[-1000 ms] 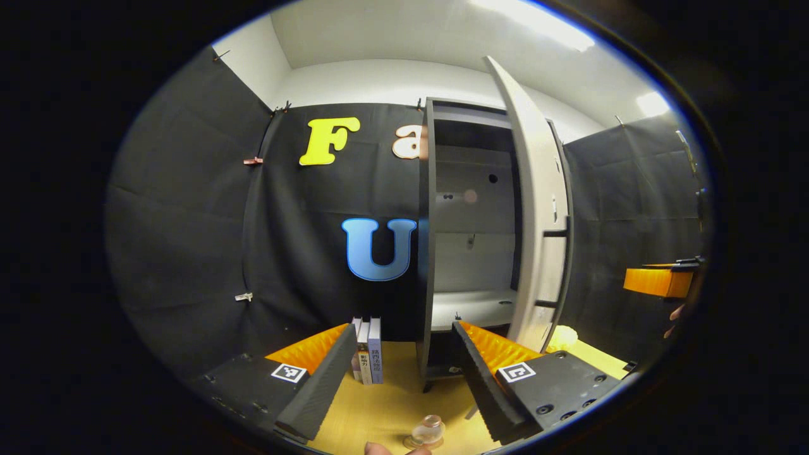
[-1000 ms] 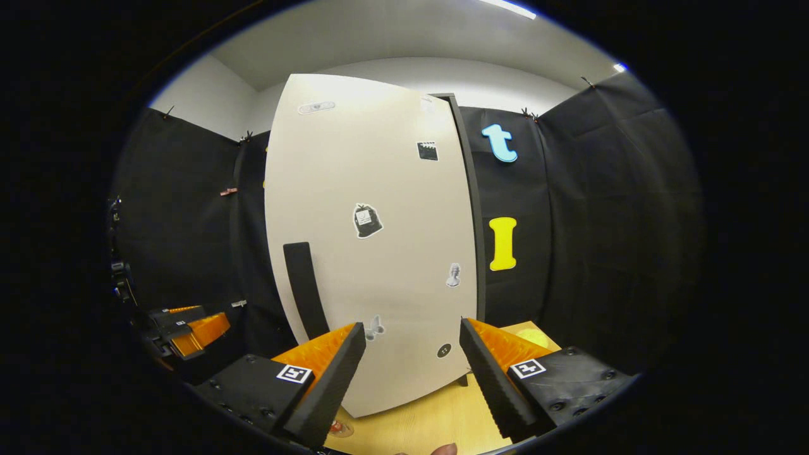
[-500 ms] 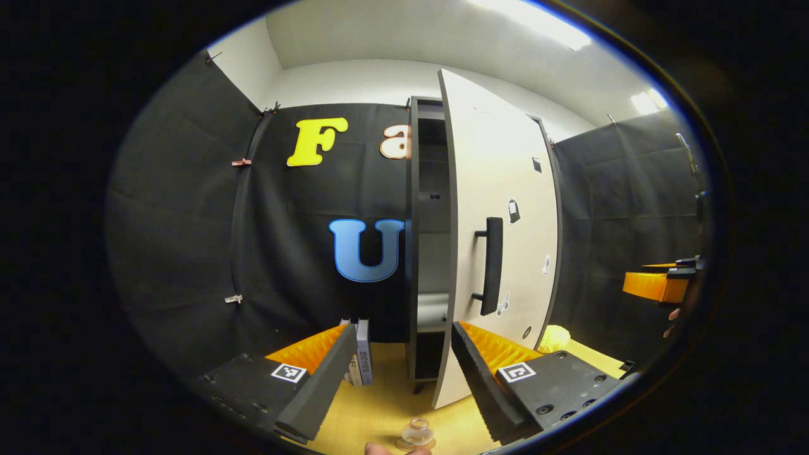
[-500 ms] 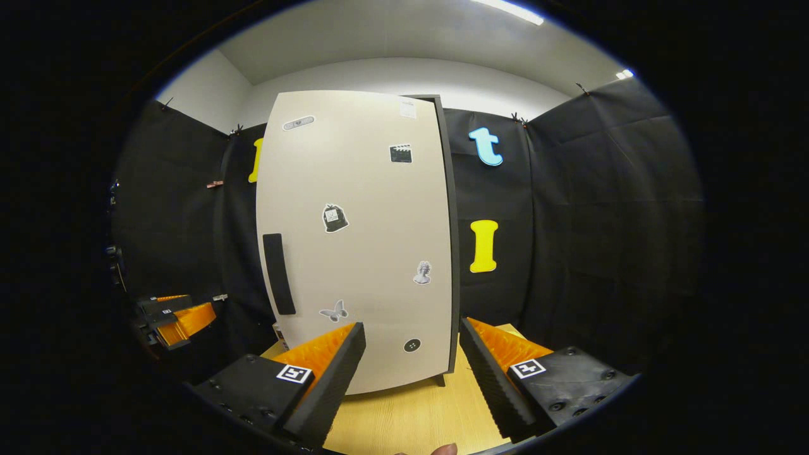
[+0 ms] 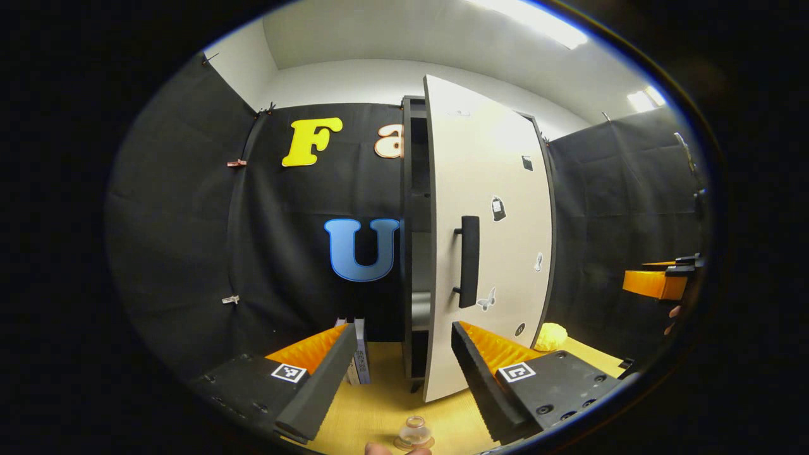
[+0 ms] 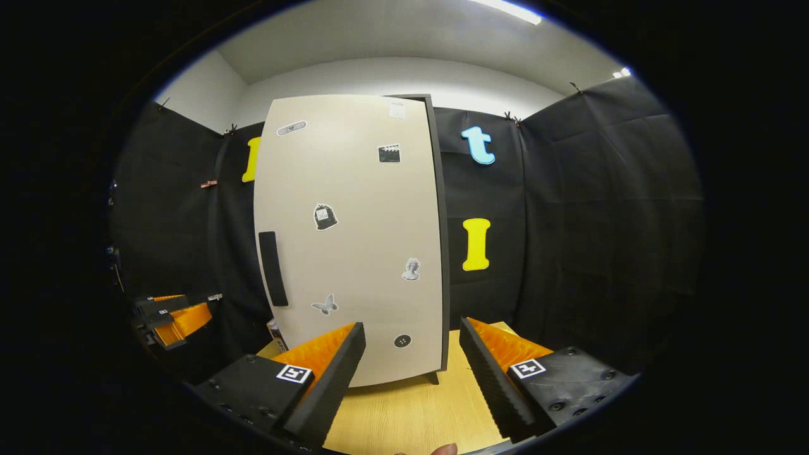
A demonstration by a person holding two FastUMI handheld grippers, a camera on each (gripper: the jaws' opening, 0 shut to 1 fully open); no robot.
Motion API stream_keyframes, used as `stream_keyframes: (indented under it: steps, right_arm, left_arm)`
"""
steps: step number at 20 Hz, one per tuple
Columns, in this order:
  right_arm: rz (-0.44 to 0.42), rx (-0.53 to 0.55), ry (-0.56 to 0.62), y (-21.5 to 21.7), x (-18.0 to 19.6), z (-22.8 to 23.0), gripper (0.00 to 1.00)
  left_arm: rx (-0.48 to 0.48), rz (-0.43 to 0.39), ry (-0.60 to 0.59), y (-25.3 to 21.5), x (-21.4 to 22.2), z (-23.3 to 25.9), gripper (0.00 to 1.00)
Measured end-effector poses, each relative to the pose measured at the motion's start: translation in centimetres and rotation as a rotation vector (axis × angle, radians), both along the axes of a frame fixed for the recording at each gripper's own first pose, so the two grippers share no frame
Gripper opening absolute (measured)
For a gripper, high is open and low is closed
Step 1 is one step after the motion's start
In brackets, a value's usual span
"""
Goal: Open the cabinet door with the right hand, grasp the bottle in the cabinet with the left hand and place it on the coaster, then close the cabinet door with the right hand.
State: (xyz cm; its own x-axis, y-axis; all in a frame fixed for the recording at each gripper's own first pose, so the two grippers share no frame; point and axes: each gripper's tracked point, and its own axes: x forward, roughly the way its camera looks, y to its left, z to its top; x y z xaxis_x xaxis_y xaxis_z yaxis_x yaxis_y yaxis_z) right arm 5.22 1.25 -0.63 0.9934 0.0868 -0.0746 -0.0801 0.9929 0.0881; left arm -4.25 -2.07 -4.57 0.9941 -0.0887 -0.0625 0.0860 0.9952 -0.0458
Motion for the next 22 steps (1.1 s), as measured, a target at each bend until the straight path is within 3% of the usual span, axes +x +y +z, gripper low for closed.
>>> stream_keyframes:
  steps: [22]
  right_arm:
    - [-0.024,-0.001,0.012,-0.86,-0.81,-0.07,0.98]
  left_arm:
    - [0.006,-0.022,-0.01,-0.98,-0.61,0.03,0.94]
